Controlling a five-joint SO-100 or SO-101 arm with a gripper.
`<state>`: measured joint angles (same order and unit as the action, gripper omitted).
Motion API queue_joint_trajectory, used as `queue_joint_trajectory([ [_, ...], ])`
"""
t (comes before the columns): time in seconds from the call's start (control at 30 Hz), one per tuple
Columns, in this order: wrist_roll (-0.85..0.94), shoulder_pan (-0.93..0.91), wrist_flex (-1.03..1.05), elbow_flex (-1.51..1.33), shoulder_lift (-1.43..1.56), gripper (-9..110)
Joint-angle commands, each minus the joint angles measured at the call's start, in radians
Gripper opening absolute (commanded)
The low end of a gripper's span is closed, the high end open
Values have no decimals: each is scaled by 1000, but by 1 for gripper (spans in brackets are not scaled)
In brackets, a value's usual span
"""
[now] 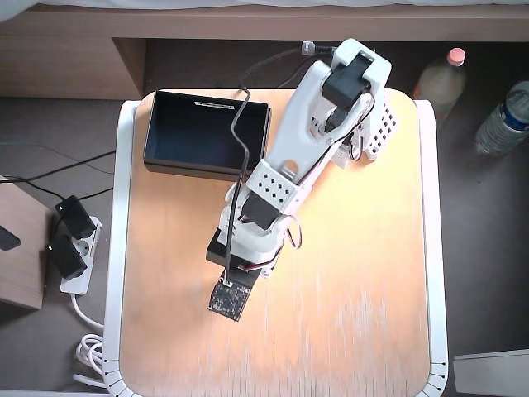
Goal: Grasp a lego block and put it in the bin.
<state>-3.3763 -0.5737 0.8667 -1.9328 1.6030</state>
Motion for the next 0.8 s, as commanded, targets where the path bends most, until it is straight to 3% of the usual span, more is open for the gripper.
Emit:
queue_joint_trajectory([
  [0.0,38,-26,51,109,173,0],
  [0.37,91,-155,273,109,385,0],
  [0.77,67,-443,397,107,552,0],
])
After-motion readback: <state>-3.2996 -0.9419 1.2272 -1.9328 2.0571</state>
